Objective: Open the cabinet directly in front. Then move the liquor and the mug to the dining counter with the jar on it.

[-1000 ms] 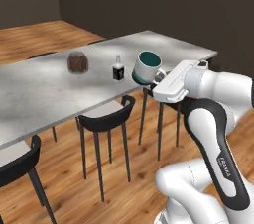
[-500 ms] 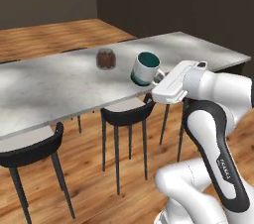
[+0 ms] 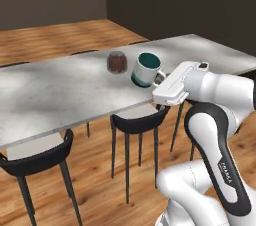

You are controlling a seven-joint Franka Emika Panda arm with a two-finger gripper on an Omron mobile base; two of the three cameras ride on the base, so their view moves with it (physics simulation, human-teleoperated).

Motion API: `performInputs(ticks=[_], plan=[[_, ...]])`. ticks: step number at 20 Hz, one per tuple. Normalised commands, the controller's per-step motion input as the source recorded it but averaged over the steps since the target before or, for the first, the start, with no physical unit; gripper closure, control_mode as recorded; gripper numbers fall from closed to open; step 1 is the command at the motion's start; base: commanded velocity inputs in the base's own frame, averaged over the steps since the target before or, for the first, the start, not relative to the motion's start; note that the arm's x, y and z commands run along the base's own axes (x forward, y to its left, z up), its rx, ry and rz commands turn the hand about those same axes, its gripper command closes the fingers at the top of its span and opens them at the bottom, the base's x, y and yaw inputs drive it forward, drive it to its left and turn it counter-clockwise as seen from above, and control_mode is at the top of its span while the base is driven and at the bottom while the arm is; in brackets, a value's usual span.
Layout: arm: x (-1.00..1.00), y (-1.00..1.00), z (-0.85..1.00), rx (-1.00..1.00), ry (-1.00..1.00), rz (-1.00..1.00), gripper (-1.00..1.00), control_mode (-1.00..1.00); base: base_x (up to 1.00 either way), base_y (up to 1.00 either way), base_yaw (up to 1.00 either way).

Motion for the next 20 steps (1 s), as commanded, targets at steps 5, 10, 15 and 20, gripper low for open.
performInputs(ticks=[5,10,15,20], plan=[[0.00,0.00,0.00,0.00,0.00,0.00,1.00,1.00,0.49,0.57,-0.07],[0.00,0.00,0.00,0.00,0.00,0.00,1.00,1.00,0.52,0.66,-0.10],[0.00,0.00,0.00,0.00,0.00,0.00,1.00,1.00,0.53,0.65,-0.08],[0.00,0.00,0.00,0.00,0.00,0.00,1.00,1.00,0.59,0.29,-0.10]])
